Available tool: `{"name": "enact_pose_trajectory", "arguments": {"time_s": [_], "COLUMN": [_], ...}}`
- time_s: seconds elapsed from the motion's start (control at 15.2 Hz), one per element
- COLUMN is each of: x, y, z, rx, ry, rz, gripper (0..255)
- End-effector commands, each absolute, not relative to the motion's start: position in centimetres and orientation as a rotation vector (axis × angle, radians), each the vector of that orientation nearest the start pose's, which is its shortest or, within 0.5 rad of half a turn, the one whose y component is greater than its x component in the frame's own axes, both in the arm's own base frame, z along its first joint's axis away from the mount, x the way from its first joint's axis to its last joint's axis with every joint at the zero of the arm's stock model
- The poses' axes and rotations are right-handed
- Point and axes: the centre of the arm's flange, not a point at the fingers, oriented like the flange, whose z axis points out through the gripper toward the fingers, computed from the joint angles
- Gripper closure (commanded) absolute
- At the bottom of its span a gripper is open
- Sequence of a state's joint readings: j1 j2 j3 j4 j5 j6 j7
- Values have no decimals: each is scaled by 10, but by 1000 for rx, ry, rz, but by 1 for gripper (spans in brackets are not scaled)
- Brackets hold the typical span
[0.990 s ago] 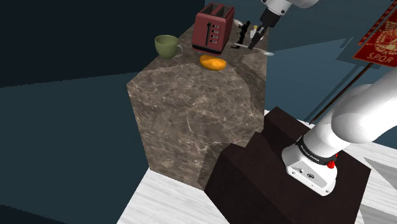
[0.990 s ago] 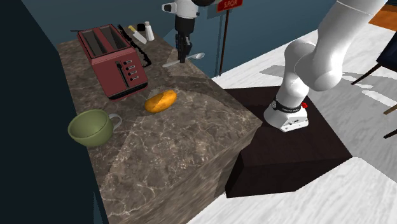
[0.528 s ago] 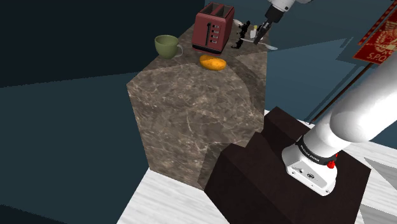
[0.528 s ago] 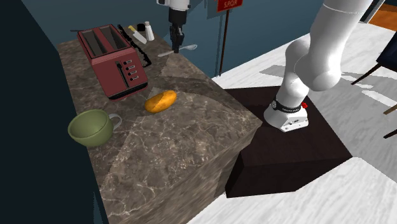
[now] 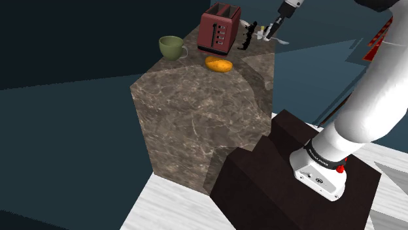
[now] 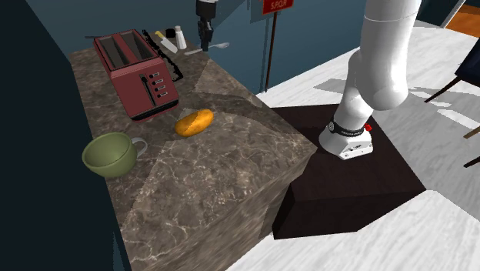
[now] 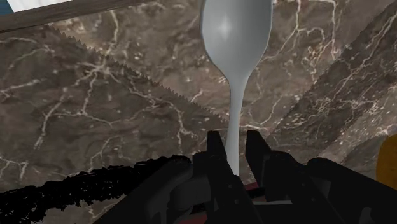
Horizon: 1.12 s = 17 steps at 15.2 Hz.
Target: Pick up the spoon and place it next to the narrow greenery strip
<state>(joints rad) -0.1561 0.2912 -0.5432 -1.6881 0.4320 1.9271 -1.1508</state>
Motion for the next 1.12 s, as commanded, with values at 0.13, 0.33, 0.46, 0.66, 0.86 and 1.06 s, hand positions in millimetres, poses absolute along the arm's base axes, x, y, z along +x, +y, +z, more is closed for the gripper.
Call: {"name": "enact_pose_trajectory", "arguments": {"time_s": [0.13, 0.33, 0.46, 0.66, 0.86, 1.06], "x": [540, 552, 561, 567, 567, 567], "y": [-412, -449, -474, -493, -493, -493], "z": [449, 449, 449, 444, 428, 412], "rx": [-2933, -2933, -2933, -2933, -2933, -2933], "ry": [-471, -471, -471, -471, -471, -471], "rz": [-302, -302, -302, -302, -302, -302], "gripper": [255, 255, 255, 255, 255, 255]}}
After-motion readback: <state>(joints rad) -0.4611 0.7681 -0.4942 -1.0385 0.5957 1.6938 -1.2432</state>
